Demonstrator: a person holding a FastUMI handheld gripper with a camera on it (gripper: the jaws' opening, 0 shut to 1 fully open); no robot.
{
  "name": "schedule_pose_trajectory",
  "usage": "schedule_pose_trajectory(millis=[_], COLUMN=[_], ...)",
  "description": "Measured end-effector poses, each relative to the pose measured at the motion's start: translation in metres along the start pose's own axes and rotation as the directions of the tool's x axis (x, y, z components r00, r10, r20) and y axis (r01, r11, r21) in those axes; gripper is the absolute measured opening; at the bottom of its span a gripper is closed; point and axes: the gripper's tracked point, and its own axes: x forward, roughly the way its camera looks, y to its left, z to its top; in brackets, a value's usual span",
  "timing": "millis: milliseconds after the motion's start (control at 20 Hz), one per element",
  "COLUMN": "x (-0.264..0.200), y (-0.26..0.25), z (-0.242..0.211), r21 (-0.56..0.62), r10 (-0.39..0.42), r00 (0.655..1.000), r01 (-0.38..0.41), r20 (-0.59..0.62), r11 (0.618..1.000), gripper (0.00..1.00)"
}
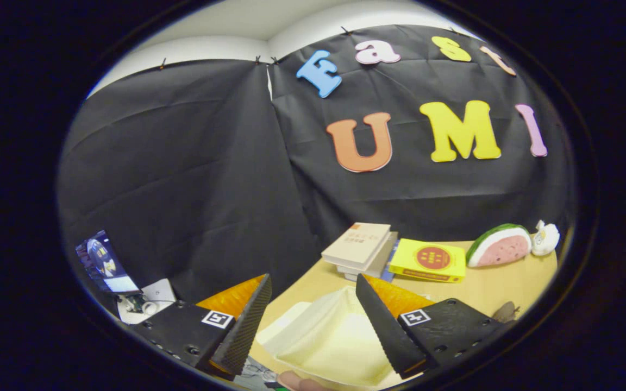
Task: Open the storage box then place both shoes into the box .Put the left shoe in first, then the right shoe, with the right side of both shoes facing outward in a uniform manner.
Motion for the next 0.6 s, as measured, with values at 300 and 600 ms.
schedule_pose_trajectory(millis=[300,600], x=[-0.032,-0.056], y=[-0.134,-0.255], z=[-0.041,-0.110], r21=[0.055,0.032], r10=[-0.187,-0.347], r00=[0.981,0.915], r01=[0.190,0.361], r20=[-0.056,-0.207], r11=[0.980,0.932], gripper=[0.95,0.95])
